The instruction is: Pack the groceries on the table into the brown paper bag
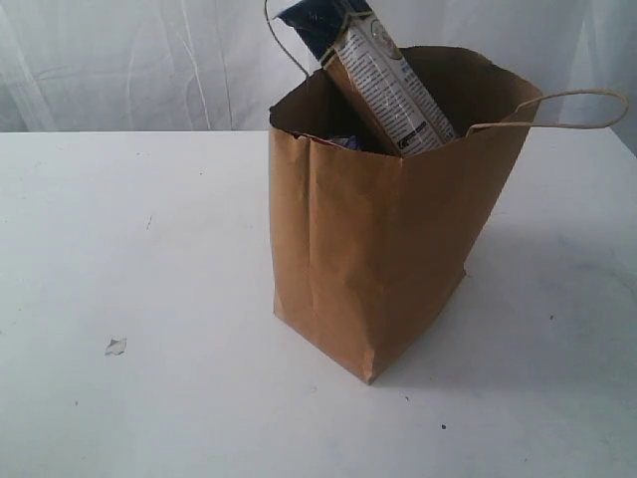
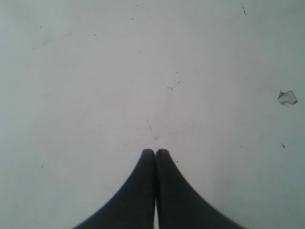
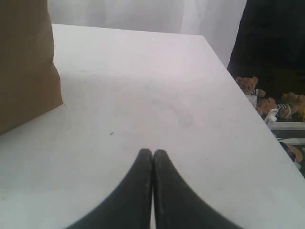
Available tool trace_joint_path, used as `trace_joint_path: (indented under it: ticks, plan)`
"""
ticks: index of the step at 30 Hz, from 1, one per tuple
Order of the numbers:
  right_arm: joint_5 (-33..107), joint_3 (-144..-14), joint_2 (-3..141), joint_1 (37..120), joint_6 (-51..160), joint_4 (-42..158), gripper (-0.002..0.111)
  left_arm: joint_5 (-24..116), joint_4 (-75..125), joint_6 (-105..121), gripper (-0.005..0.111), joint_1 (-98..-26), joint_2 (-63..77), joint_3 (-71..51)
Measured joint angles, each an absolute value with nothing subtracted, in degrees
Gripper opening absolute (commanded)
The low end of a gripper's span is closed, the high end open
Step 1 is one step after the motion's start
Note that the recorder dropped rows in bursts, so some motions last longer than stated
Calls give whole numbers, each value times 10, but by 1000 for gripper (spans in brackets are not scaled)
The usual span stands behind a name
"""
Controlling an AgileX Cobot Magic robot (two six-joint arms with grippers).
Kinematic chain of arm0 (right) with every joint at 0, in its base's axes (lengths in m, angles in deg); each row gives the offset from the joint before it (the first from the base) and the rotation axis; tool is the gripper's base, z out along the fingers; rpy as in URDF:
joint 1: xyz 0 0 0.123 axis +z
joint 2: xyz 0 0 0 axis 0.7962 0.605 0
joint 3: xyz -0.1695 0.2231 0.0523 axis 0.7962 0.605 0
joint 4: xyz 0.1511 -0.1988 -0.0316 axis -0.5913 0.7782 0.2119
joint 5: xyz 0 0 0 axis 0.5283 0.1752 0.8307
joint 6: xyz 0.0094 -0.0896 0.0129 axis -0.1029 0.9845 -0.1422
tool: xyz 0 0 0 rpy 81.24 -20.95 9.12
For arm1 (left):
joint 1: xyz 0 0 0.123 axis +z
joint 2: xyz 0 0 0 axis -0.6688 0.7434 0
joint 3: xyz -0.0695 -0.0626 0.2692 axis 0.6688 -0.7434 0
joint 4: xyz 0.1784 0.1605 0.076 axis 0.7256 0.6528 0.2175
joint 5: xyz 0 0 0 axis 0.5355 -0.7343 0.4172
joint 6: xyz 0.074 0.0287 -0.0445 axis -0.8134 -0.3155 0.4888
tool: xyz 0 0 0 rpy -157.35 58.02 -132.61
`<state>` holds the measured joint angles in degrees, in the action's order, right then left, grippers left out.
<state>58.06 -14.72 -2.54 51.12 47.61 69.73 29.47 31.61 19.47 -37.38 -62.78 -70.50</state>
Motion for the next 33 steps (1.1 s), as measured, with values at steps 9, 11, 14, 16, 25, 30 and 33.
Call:
trace_joint_path:
  ticks: [9,11,14,16,25,30,33]
  plan:
    - [581,-147,-25,511,476,697,0,295,319,191,0,-374,-628,-705]
    - [581,-147,-25,511,476,697,0,288,319,191,0,-374,-628,-705]
    - [581,-147,-25,511,476,697,0,280,322,185,0,-374,-628,-704]
    - [581,-147,-25,511,476,697,0,277,322,182,0,-374,-628,-703]
    - [581,-147,-25,511,476,697,0,275,322,180,0,-374,-628,-703]
    - [581,-147,-25,511,476,697,0,275,322,179,0,-374,-628,-703]
    - [581,-147,-25,511,476,697,0,275,322,178,0,-374,-628,-703]
